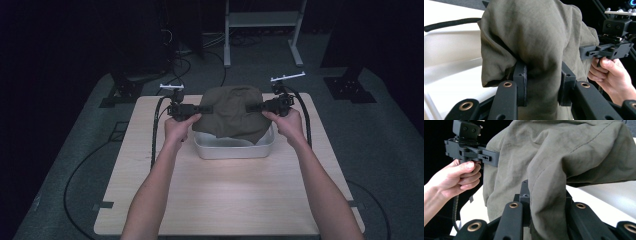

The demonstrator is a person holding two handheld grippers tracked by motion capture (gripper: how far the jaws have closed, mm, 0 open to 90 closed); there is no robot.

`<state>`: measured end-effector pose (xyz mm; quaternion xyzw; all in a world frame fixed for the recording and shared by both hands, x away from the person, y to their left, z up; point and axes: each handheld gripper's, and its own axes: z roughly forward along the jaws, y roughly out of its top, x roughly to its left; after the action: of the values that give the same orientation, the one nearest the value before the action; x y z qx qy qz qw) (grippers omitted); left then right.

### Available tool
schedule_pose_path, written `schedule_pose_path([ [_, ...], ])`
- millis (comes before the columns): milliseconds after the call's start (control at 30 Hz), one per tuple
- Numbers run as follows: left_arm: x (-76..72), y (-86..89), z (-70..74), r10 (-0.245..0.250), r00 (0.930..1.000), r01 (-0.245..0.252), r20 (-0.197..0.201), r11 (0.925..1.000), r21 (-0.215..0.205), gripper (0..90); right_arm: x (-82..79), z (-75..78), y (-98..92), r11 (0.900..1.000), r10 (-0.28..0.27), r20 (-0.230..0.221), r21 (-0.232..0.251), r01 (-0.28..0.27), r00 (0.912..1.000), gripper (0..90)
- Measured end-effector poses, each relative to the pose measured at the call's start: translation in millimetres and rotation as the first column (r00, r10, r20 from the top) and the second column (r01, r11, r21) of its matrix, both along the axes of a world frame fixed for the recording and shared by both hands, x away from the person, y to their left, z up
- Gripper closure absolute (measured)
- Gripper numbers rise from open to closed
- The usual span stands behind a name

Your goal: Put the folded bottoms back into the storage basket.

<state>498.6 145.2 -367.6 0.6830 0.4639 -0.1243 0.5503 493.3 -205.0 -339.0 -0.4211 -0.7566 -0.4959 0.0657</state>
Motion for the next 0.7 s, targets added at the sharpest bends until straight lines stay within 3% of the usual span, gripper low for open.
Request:
schedule_pose_path([
  [167, 2.3, -3.4, -11.5, 0.019, 0.9996, -0.019, -0.019, 0.9998, 0.011, 66.5, 4.6, -8.7, 0.7, 1.000, -0.009, -0.025, -0.021, 0.008, 0.9997, 72.7],
  [533, 5.7, -13.3, -25.0, 0.022, 0.9992, -0.019, -0.034, 0.9962, 0.085, 66.2, 11.1, -32.7, -4.2, 0.999, -0.030, -0.072, -0.036, 0.028, 0.9970, 72.6],
  [700, 6.0, -15.0, -33.9, 0.037, 0.9983, -0.033, -0.045, 0.9954, 0.091, 66.2, 12.7, -37.1, -3.2, 0.998, -0.037, -0.085, -0.059, 0.032, 0.9957, 72.6],
])
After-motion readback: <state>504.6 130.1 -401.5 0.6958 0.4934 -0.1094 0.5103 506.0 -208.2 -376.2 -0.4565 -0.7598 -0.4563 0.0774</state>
